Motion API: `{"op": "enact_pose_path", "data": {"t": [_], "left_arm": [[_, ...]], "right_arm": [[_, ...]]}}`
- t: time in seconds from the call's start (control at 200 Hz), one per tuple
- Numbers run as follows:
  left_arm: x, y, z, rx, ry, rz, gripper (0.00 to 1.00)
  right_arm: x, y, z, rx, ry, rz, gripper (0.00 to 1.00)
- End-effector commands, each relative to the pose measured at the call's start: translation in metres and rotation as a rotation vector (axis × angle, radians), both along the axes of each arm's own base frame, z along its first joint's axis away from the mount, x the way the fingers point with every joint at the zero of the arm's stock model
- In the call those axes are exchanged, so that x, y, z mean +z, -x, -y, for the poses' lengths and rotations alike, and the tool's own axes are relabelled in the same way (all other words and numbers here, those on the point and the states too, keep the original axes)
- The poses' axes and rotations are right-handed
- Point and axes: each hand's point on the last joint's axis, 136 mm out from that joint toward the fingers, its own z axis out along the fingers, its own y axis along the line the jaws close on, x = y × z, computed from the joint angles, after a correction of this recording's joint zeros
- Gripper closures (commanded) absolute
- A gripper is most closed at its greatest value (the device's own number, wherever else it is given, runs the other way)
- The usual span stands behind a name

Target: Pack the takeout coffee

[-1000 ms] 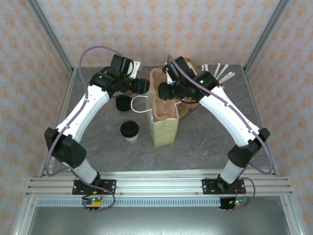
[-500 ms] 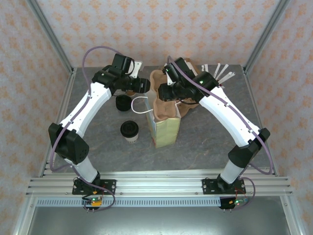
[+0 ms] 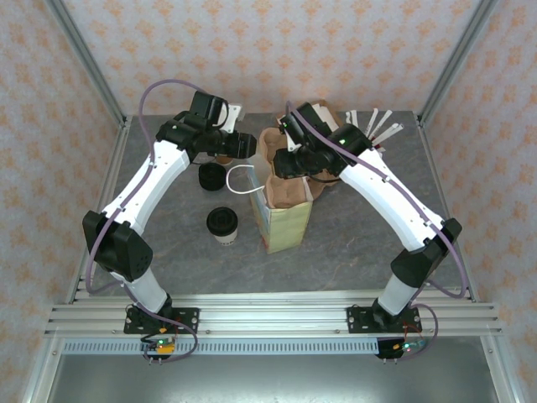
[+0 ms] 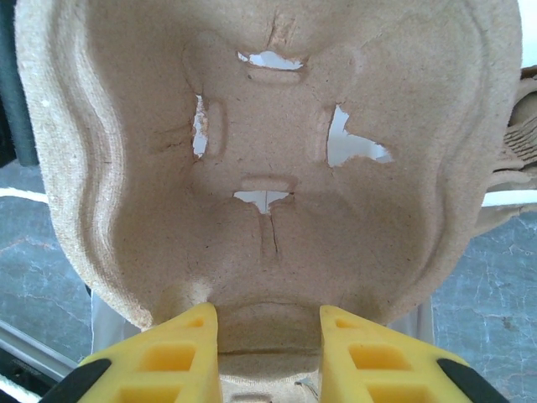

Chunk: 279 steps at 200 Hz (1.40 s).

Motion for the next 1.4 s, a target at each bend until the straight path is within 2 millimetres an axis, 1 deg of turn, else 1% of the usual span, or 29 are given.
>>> {"op": "enact_pose_path", "data": {"t": [0.0,0.39,0.626,0.781,1.101,1.326,1.391], "left_arm": [[-0.001,-0.006,0.000,0.002,0.014,-0.001,0.42],[0.001,-0.007,0.000,0.000,0.018,0.006,0.42],[0.003,-0.008,-0.001,0.006,0.013,0.013,0.42],[0.003,-0.011,-0.003,0.017,0.002,0.016,0.42],[0.003,-0.014,-0.004,0.032,-0.004,0.018,0.44],[0.008,-0.014,-0.003,0.038,0.019,0.028,0.43],[0.011,-0.014,-0.003,0.039,0.024,0.035,0.43]], "right_arm": [[-0.011,0.003,0.006,0.004,0.070,-0.019,0.72],[-0.024,0.004,-0.003,0.029,0.115,-0.049,0.72],[-0.026,0.008,-0.002,0.039,0.140,-0.056,0.72],[-0.026,0.010,0.001,0.036,0.163,-0.057,0.72],[-0.022,0.013,0.004,0.038,0.162,-0.052,0.72],[-0.037,0.013,0.003,0.041,0.187,-0.083,0.72],[-0.038,0.013,0.001,0.042,0.184,-0.087,0.72]]}}
